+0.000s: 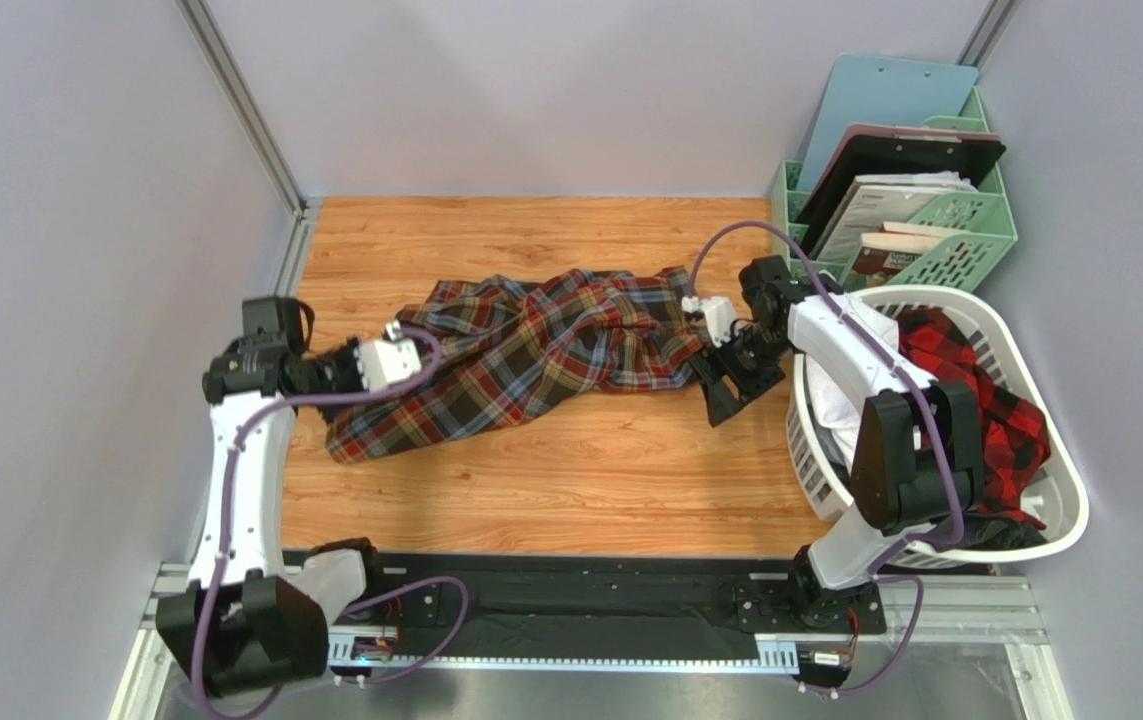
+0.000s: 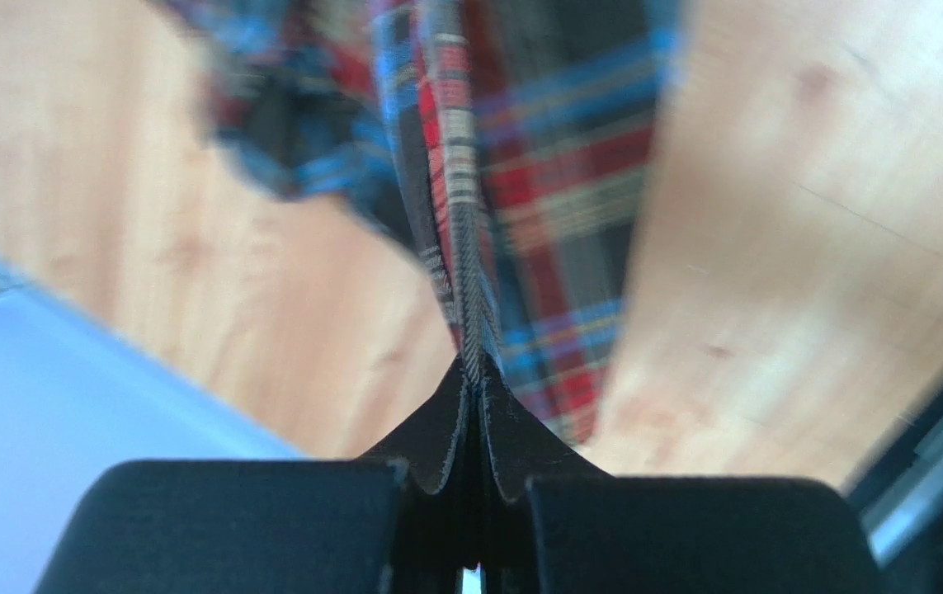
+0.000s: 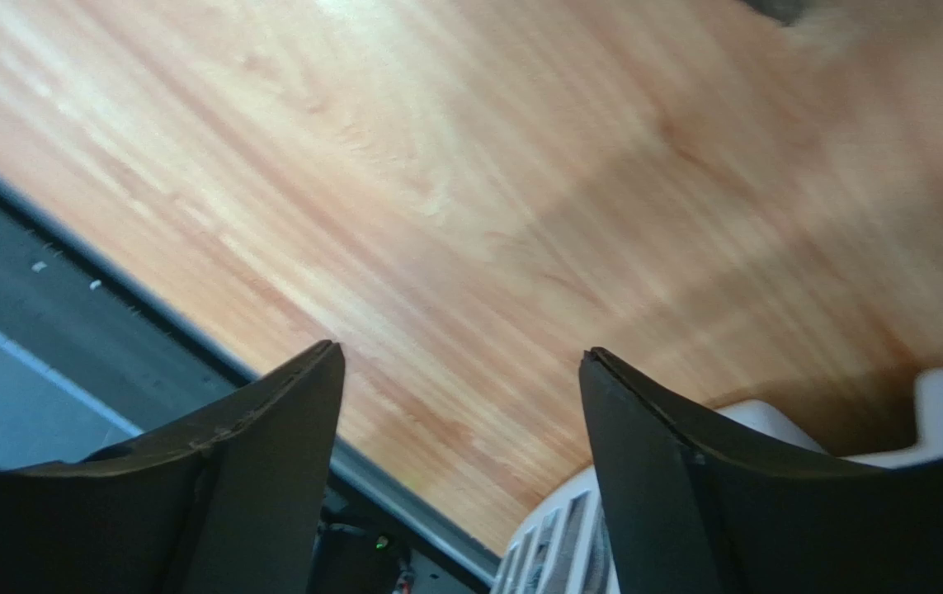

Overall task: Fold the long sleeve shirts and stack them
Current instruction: Flatten the shirt out

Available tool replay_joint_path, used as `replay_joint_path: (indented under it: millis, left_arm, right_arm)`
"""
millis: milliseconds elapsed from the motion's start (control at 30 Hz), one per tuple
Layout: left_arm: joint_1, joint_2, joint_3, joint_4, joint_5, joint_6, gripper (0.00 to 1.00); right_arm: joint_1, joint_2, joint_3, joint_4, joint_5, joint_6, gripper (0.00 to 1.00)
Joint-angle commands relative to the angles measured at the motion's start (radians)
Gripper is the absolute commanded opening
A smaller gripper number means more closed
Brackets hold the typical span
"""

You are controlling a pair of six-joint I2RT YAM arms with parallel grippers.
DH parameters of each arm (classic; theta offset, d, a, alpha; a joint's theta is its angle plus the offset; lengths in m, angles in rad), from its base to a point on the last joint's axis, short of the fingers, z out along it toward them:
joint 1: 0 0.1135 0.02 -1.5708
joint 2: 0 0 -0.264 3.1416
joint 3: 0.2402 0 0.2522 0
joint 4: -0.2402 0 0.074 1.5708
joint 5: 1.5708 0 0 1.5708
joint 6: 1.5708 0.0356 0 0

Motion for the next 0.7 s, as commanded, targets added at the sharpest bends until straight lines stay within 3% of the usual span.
replay_joint_path:
  millis: [0,133,267,400,667]
  left_arm:
    - [0.004,-0.126,-0.175,-0.084,0.016,0.229,0.0]
    - [-0.012,-0.179,-0.192,-0.089,0.051,0.22,0.0]
    - [-0.014,-0.038,-0.115,-0.045,0.025,0.082,0.0]
    - [-0.014,0.09,-0.045,0.003,0.028,-0.002,0.0]
    - [-0.009,0.291,0.072,0.098,0.014,-0.156,0.0]
  right_arm:
    - [-0.001,0.016,0.124,-0.085,-0.156,-0.067,0.75]
    - [0.022,0.12,0.337,-0.007,-0.154,0.054,0.79]
    - [0.048,0.319,0.648,0.022,-0.101,0.131,0.79]
    - [0.077,0.499,0.851,0.021,-0.127,0.208,0.82]
    - [0.174,0.685,0.93,0.14,-0.083,0.263,0.93]
